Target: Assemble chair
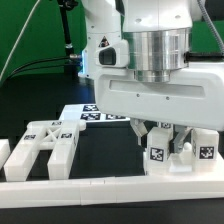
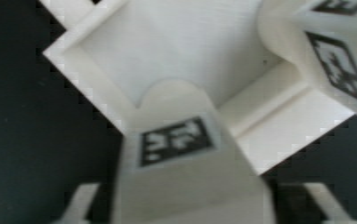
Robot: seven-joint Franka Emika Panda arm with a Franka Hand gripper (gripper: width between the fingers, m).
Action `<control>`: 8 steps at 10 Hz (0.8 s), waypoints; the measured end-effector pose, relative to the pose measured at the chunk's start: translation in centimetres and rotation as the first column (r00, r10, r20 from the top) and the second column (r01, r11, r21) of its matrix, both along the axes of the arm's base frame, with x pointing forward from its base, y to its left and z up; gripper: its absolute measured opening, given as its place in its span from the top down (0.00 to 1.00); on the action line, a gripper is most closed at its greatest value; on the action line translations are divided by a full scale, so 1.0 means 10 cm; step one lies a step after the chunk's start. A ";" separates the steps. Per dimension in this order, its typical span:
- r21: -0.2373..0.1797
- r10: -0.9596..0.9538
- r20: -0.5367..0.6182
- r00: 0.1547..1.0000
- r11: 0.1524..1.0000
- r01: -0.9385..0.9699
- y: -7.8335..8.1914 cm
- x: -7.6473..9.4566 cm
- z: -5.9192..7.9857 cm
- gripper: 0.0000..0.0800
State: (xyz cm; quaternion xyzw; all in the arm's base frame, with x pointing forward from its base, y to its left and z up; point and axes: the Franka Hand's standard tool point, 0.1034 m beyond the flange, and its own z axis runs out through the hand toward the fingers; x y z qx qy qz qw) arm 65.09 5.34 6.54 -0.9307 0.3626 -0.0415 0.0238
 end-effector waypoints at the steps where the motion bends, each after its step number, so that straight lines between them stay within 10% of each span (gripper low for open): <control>1: 0.011 -0.145 -0.007 0.989 0.989 0.145 -0.01 -0.01 0.00 0.64; 8: 0.070 -0.824 -0.084 0.561 0.557 0.828 -0.03 -0.04 -0.01 0.64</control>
Offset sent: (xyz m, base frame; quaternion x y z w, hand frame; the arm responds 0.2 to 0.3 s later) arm -0.0069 -0.0038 -0.0003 -0.0398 -0.0202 0.4097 0.9111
